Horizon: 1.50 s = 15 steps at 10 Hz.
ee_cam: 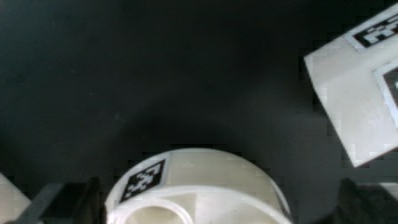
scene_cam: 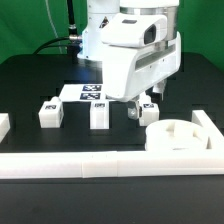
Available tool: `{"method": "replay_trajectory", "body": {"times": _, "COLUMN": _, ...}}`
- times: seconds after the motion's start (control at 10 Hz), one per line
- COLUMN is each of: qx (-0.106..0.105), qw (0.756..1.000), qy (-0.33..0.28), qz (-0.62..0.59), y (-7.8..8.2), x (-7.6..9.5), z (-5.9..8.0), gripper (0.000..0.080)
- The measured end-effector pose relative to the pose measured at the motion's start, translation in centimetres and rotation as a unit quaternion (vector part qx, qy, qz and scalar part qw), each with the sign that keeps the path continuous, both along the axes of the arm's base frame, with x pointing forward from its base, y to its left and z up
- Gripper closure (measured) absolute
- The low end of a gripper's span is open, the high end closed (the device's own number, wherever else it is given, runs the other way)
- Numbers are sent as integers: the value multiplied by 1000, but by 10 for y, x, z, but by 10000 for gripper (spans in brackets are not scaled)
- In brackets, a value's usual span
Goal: Assemble stool
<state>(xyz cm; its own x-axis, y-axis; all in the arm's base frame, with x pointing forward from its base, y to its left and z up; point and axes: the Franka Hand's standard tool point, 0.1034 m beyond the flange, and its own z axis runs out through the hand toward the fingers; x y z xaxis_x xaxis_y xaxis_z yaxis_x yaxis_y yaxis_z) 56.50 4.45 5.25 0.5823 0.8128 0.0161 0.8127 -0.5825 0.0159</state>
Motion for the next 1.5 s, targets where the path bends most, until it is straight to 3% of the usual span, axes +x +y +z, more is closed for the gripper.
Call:
{"method": "replay_trajectory", "body": {"times": 0.2, "qx": 0, "qw": 1000, "qy": 1, "qz": -5, "y": 0, "x": 0, "z": -1, "gripper": 151}}
{"method": "replay_trajectory", "body": {"times": 0.4, "qx": 4, "qw": 994, "qy": 5, "qz": -106, "y": -6, "x": -3, "z": -4, "gripper": 151}}
{"method": "replay_trajectory", "body": {"times": 1.1, "qx": 22, "qw": 941, "qy": 13, "qz": -336, "y": 0, "x": -9, "z": -9, "gripper": 151}}
{"method": "replay_trajectory", "body": {"times": 1.4, "qx": 25, "qw": 877, "qy": 25, "qz": -479, "y": 9, "x": -16, "z": -11, "gripper": 151}}
{"method": "replay_trajectory", "body": {"times": 1.5, "qx": 28, "qw": 874, "qy": 26, "qz": -484, "y": 10, "x": -15, "z": -11, "gripper": 151}}
